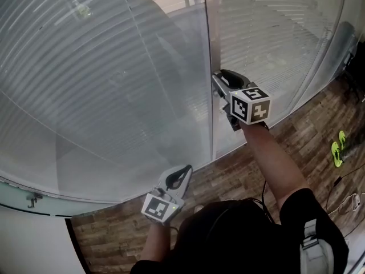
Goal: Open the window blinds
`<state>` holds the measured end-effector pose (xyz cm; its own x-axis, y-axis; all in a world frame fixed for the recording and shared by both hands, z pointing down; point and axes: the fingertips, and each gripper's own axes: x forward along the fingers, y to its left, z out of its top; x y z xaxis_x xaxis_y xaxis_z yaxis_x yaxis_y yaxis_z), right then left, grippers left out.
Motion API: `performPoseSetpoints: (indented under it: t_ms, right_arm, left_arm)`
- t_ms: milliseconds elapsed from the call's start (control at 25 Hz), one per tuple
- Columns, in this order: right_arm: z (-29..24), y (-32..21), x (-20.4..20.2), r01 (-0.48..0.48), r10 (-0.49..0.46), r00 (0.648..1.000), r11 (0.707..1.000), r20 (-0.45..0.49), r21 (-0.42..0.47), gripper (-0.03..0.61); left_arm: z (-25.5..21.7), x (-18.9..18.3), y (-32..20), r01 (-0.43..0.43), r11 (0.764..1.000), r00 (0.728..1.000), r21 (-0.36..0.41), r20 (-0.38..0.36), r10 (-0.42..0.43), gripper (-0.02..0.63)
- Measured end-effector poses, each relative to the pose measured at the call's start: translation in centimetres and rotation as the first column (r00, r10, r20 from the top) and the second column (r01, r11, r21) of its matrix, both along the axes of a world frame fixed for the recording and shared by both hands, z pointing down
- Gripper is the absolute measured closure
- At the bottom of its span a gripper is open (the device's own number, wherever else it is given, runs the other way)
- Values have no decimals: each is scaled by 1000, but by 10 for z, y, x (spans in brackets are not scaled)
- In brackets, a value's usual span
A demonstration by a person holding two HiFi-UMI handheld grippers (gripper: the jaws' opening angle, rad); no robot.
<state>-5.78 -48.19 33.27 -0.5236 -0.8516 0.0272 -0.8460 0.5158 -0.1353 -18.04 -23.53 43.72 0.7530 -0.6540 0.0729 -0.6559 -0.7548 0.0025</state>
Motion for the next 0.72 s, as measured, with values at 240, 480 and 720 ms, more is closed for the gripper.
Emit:
performPoseSetpoints:
  t_ms: [240,480,720]
  right_arm:
    - [3,10,3,23,2,978,993,-210,113,358]
    - [-3,24,0,112,140,720,943,-680,313,348]
    - [10,26,-11,299,275,319,879,-907,371,345]
  left_arm:
    - [3,-1,-1,7,1000,1000,-3,4,-7,609]
    - [6,4,0,-3,1000,1000,-12,8,3,609]
    - [8,7,1,-3,1000,1000,-16,11,3,609]
